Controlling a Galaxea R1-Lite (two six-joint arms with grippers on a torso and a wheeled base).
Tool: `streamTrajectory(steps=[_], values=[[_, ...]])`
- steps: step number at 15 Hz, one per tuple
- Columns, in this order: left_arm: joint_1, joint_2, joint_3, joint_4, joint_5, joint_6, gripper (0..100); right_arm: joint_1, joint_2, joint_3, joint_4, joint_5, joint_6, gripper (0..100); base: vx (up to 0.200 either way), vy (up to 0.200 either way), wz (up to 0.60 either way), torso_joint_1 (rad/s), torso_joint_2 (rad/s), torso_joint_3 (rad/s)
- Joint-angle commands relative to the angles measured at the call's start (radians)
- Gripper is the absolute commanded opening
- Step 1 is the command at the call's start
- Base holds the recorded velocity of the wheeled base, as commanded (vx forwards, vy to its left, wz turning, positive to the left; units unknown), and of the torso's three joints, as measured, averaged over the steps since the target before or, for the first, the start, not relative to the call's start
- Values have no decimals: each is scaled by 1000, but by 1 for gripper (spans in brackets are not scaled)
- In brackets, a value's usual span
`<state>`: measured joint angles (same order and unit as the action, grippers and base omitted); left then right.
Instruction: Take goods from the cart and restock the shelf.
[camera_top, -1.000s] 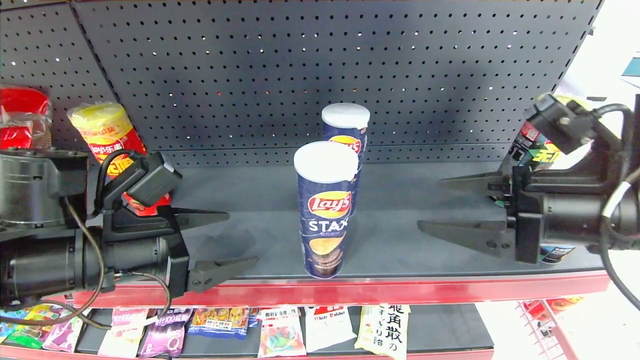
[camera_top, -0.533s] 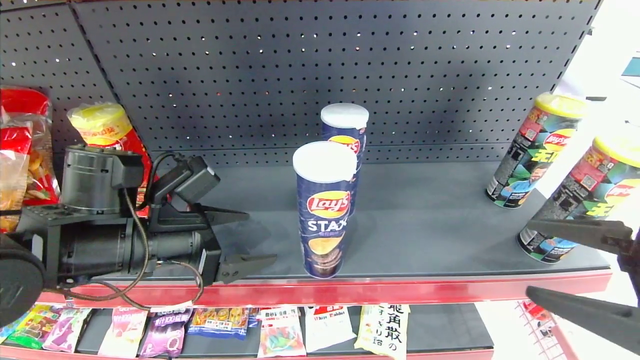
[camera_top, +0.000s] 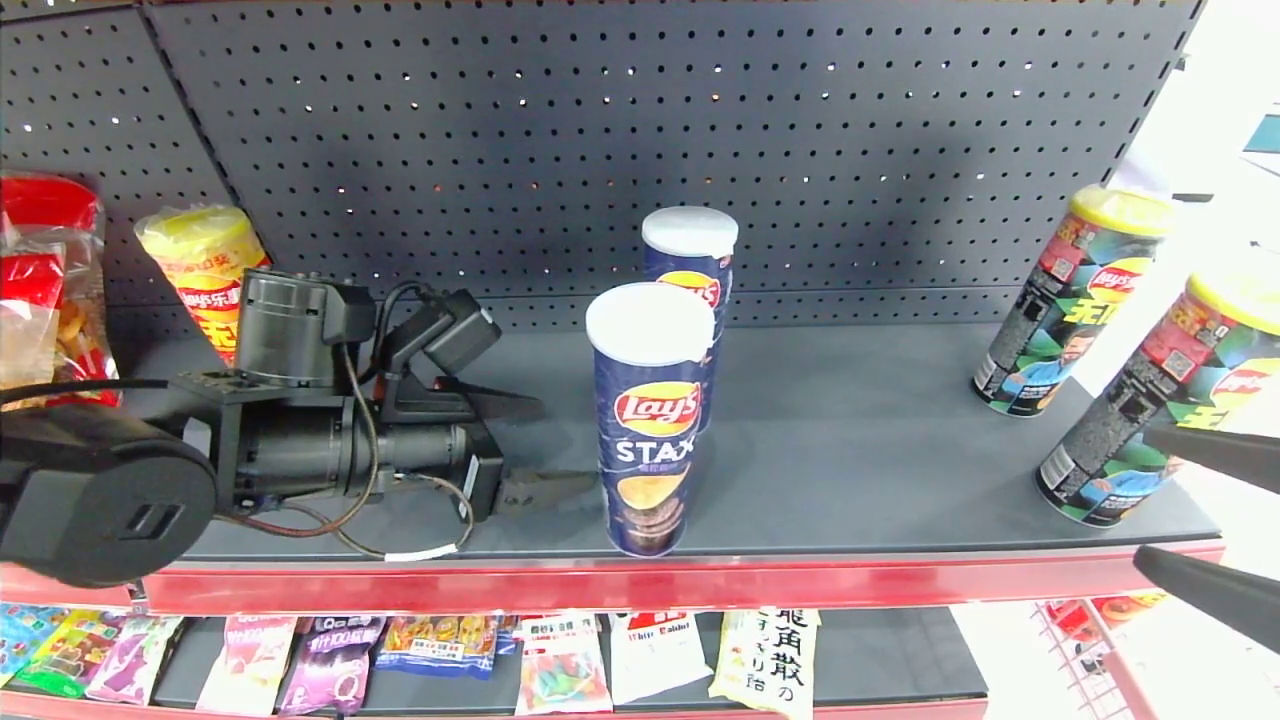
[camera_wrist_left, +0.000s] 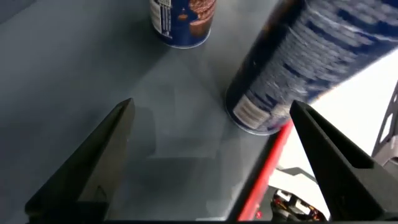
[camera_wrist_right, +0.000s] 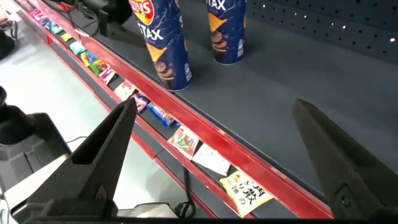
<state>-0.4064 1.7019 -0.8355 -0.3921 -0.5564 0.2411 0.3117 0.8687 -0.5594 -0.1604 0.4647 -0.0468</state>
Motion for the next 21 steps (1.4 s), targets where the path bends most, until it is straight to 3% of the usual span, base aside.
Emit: streamTrajectory(steps=[1, 21], values=[[-2, 39, -11, -8, 0, 0, 100, 0, 4, -2, -1, 0, 1, 100, 0, 0, 0, 0, 0, 0], [-20, 88, -34, -21, -5, 0, 100, 3, 19, 6, -1, 2, -1, 100, 0, 0, 0, 0, 0, 0]])
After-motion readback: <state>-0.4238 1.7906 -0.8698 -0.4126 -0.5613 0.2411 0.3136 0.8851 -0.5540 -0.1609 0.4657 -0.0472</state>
